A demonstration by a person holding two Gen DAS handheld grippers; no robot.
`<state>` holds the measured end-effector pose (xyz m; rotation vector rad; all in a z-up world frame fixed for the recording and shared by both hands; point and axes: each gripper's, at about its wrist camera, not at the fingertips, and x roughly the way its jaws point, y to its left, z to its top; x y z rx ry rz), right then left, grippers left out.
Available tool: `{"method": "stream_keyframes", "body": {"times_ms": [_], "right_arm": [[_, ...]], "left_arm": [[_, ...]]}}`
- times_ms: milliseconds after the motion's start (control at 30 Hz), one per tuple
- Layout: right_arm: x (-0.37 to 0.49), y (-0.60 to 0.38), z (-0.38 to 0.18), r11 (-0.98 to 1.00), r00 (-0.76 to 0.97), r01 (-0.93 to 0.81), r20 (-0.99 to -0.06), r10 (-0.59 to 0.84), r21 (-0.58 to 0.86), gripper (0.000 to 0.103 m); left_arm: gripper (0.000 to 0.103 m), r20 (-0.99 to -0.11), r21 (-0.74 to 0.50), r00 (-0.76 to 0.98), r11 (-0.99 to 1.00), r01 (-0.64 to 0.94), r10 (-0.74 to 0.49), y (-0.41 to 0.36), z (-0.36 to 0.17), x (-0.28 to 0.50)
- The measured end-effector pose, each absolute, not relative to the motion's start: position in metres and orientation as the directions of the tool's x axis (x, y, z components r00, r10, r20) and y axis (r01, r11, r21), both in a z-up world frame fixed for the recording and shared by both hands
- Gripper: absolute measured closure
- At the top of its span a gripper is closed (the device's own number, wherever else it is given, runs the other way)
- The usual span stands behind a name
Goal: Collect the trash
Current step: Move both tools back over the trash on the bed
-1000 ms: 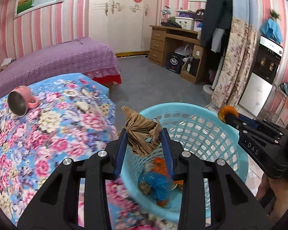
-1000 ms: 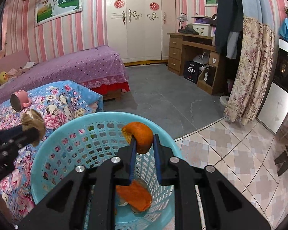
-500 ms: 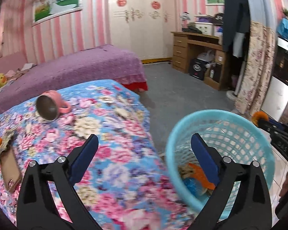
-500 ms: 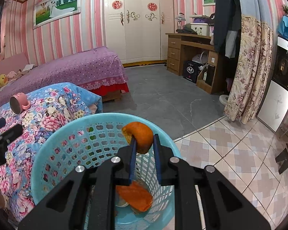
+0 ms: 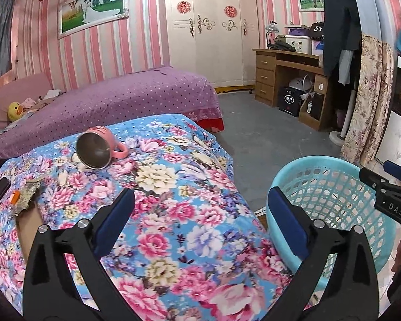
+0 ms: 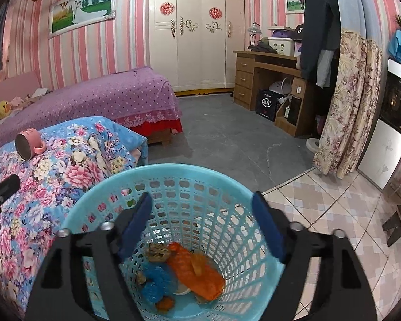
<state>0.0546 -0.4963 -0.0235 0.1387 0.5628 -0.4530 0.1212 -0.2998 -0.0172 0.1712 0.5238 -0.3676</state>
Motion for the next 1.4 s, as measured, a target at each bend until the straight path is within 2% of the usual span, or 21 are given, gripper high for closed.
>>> {"method": "stream_keyframes", "body": {"times_ms": [67,200,400,633,867,1033,1400], "right_arm": [[0.057,-0.492,-0.024,0.889,0.746,0.458,-0.542,-0.387,-0.004,0.010],[0.060,-0.487,-0.022,0.877,0.735,0.481,-0.541,-0.409,-0.009,0.005],[0.068,-0.475,-0.019,0.869,0.736,0.494,-0.542,-0.407,0.018,0.005],[0.085,-0.446,-0.015,0.889,0.753,0.458,-0.533,-0.386,0.004,0.005],[0.103,-0.410,-0.013,0.909,0.765,0.417,-0.535,-0.358,-0.012,0.005],[0.115,-0.381,-0.016,0.922,0.765,0.384,-0.543,-0.347,-0.048,0.005],[0.136,-0.316,-0.020,0.951,0.785,0.285,-0.541,-0.302,-0.118,0.005]], "left_arm": [[0.007,-0.512,0.067,0.806,0.922,0.382,-0.297,-0.294,-0.016,0.120],[0.006,-0.505,0.075,0.816,0.927,0.368,-0.283,-0.278,-0.011,0.120],[0.006,-0.500,0.055,0.826,0.943,0.329,-0.259,-0.243,-0.002,0.128],[0.006,-0.477,0.105,0.860,0.960,0.260,-0.181,-0.195,0.009,0.140],[0.006,-0.458,0.099,0.881,0.978,0.185,-0.120,-0.138,0.011,0.150],[0.006,-0.481,0.092,0.873,0.985,0.147,-0.085,-0.100,0.006,0.166],[0.006,-0.559,-0.058,0.829,0.997,-0.045,0.005,0.019,-0.005,0.198]]}}
